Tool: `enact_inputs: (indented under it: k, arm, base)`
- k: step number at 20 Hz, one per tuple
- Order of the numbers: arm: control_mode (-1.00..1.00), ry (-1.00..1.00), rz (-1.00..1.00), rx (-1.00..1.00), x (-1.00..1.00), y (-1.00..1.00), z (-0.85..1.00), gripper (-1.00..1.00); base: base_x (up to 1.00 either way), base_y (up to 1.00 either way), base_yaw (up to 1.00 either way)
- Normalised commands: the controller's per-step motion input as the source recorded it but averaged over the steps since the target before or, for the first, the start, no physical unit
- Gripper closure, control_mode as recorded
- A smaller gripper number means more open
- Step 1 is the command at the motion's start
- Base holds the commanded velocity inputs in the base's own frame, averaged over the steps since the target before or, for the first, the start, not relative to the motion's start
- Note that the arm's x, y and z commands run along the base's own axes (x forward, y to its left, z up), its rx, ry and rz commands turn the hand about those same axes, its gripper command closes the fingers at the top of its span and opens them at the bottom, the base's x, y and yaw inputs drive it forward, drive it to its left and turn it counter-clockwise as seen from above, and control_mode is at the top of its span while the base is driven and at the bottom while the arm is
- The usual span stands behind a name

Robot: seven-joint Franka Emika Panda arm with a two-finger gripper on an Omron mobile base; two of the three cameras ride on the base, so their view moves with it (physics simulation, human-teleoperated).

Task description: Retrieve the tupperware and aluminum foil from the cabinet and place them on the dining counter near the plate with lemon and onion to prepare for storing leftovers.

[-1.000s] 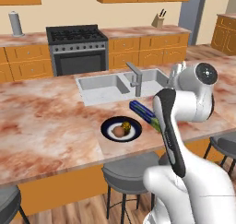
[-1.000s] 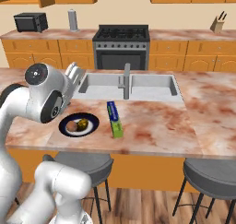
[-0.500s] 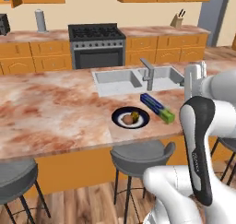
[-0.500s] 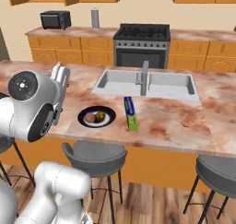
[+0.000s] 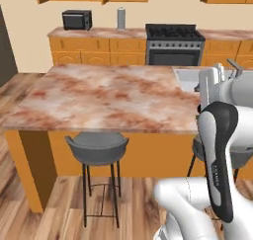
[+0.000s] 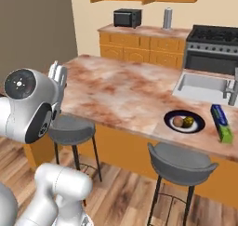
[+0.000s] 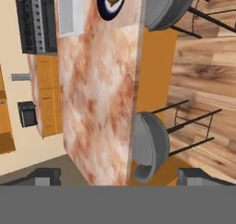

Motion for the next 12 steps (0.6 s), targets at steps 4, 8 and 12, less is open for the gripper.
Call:
enact_inputs:
  k: [4,8,12]
  arm:
    - [1.00,0.00,0.00,0.00,0.00,0.00,0.00,-1.00]
    - [1.00,0.00,0.00,0.00,0.00,0.00,0.00,-1.00]
    - [1.00,0.00,0.00,0.00,0.00,0.00,0.00,-1.00]
  base:
    - [0.13,1.00,0.20]
    - [0.31,1.00,0.19]
    - [0.17,1.00,0.29]
